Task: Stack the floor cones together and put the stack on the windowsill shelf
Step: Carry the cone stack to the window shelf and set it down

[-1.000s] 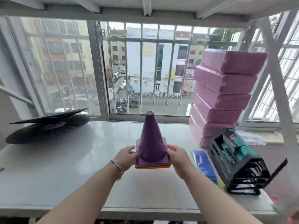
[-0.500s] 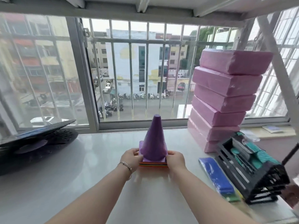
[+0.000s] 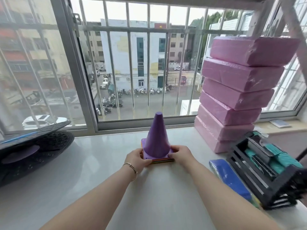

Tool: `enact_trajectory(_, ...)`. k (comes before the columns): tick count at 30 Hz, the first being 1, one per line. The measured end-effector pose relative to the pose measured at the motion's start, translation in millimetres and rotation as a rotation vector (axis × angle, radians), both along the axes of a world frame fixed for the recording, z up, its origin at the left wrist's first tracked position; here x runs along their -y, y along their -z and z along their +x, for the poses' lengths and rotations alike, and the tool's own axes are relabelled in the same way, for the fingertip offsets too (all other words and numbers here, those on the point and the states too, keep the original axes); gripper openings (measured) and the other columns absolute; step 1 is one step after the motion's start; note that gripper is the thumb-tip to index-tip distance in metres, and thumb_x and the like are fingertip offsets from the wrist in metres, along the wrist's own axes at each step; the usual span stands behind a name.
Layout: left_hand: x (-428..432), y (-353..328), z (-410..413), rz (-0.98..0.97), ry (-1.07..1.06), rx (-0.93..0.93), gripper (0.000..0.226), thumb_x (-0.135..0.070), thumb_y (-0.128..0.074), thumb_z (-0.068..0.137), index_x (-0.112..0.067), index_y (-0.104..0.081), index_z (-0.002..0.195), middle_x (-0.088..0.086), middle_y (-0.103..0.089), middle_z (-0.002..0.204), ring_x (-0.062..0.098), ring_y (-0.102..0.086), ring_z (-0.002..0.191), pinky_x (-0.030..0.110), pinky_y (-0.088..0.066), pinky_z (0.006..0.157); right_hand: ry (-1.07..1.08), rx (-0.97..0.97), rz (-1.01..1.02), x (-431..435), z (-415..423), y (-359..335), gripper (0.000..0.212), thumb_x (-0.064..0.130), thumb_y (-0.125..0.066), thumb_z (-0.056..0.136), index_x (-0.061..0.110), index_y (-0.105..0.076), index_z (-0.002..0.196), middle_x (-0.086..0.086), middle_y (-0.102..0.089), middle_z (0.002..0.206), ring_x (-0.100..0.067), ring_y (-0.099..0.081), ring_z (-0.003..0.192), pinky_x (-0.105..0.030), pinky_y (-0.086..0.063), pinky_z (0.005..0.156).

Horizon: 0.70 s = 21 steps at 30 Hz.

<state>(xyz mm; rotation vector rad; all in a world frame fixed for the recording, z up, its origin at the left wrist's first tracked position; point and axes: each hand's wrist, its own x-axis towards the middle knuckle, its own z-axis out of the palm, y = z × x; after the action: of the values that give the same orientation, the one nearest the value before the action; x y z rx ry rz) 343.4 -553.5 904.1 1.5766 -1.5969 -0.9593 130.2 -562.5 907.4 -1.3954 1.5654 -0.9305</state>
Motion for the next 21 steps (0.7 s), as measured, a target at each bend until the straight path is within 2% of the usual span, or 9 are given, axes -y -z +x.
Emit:
enact_trajectory(2, 6, 0, -2, 0.003, -0.004, -0.001, 0.046, -0.012, -0.08, 0.066, -0.02, -0.07, 0.111, -0.002, -0.075, 0.094, 0.016, -0.069, 0.083, 0.032, -0.056, 0.083, -0.074, 0.025, 0.024, 0, -8, -3, 0.036, 0.009, -0.07, 0.067, 0.014, -0.077, 0.102, 0.004, -0.07, 0.087, -0.01, -0.059, 0.08, -0.029, -0.049, 0.076)
enact_trajectory(5, 13, 0, -8, -0.007, -0.006, 0.028, 0.051, -0.013, -0.082, 0.066, -0.021, -0.068, 0.114, -0.004, -0.074, 0.096, 0.014, -0.07, 0.083, 0.023, -0.054, 0.078, -0.109, -0.166, 0.005, 6, -17, -4, 0.039, 0.01, -0.07, 0.066, 0.016, -0.074, 0.105, 0.0, -0.076, 0.093, -0.01, -0.061, 0.08, -0.032, -0.054, 0.078)
enact_trajectory(8, 18, -2, -18, -0.03, -0.022, 0.062, 0.051, -0.017, -0.084, 0.065, -0.023, -0.068, 0.113, -0.004, -0.074, 0.095, 0.015, -0.07, 0.084, 0.025, -0.054, 0.079, -0.101, -0.293, -0.029, 13, -25, -6, 0.038, 0.014, -0.07, 0.068, 0.017, -0.073, 0.106, -0.004, -0.078, 0.097, -0.016, -0.067, 0.084, -0.035, -0.056, 0.081)
enact_trajectory(10, 21, -2, -25, -0.033, -0.037, 0.072, 0.052, -0.019, -0.084, 0.065, -0.022, -0.068, 0.114, -0.003, -0.074, 0.095, 0.017, -0.07, 0.085, 0.028, -0.055, 0.081, -0.108, -0.335, -0.033, 19, -31, -9, 0.036, 0.018, -0.071, 0.068, 0.019, -0.074, 0.104, -0.003, -0.078, 0.094, -0.02, -0.071, 0.089, -0.03, -0.055, 0.078)
enact_trajectory(13, 27, -4, -35, -0.03, -0.062, 0.087, 0.052, -0.023, -0.085, 0.064, -0.022, -0.068, 0.113, -0.002, -0.074, 0.097, 0.018, -0.069, 0.085, 0.03, -0.054, 0.082, -0.114, -0.354, -0.02, 28, -38, -14, 0.029, 0.018, -0.071, 0.069, 0.02, -0.075, 0.098, -0.001, -0.077, 0.09, -0.016, -0.069, 0.082, -0.025, -0.05, 0.069)
enact_trajectory(18, 41, -8, -51, -0.018, -0.101, 0.089, 0.049, -0.023, -0.084, 0.064, -0.023, -0.069, 0.111, -0.006, -0.071, 0.092, 0.015, -0.065, 0.083, 0.023, -0.046, 0.073, -0.106, -0.357, -0.009, 43, -50, -18, 0.033, 0.02, -0.072, 0.069, 0.025, -0.075, 0.102, 0.005, -0.076, 0.087, -0.01, -0.065, 0.077, -0.016, -0.045, 0.061)
enact_trajectory(21, 47, -8, -57, -0.017, -0.129, 0.111, 0.049, -0.028, -0.083, 0.065, -0.025, -0.068, 0.112, -0.006, -0.072, 0.095, 0.016, -0.065, 0.087, 0.025, -0.048, 0.078, -0.105, -0.338, -0.001, 55, -55, -18, 0.033, 0.019, -0.072, 0.07, 0.023, -0.075, 0.102, 0.006, -0.074, 0.084, -0.011, -0.063, 0.075, -0.017, -0.046, 0.062)
